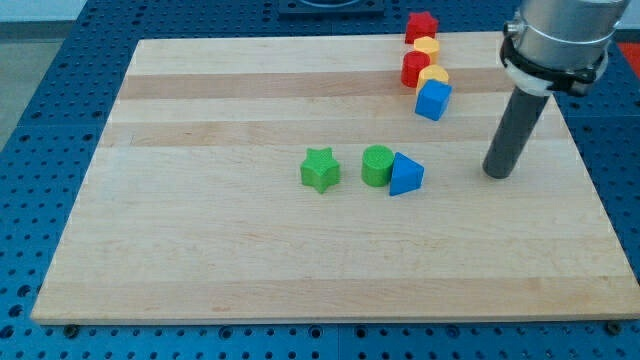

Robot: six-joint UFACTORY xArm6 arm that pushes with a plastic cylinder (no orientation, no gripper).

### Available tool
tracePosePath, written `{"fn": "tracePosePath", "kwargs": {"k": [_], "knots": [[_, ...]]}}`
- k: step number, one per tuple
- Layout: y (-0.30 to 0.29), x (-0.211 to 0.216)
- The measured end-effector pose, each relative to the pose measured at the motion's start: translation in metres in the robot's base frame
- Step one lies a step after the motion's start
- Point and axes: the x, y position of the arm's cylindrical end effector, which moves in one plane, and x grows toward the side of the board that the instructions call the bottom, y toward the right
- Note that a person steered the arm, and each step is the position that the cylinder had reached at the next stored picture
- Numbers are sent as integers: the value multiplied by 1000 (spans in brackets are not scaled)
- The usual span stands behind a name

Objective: Separate the blue triangle from the green circle

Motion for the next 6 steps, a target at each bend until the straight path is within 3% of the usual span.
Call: {"fn": "tracePosePath", "kwargs": {"k": [3,6], "knots": [[-64,-1],[-63,-11]]}}
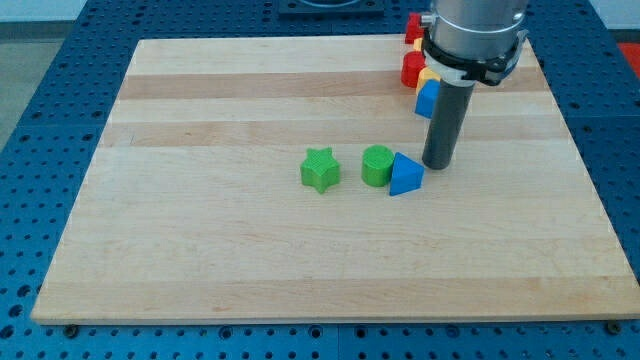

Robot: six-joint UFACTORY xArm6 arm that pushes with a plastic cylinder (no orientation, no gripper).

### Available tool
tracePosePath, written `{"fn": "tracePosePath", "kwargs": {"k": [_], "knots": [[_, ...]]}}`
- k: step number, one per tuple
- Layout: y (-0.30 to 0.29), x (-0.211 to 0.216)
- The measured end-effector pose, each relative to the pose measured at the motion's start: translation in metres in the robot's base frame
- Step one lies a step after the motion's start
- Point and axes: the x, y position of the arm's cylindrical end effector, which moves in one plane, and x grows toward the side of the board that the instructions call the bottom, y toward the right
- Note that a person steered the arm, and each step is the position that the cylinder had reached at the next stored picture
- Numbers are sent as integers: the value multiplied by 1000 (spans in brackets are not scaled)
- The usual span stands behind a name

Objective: Separate the blue triangle from the green circle

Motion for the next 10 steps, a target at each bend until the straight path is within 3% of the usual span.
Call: {"fn": "tracePosePath", "kwargs": {"k": [3,7,8,10], "knots": [[-40,24],[-94,-3],[-87,-28],[-87,-119]]}}
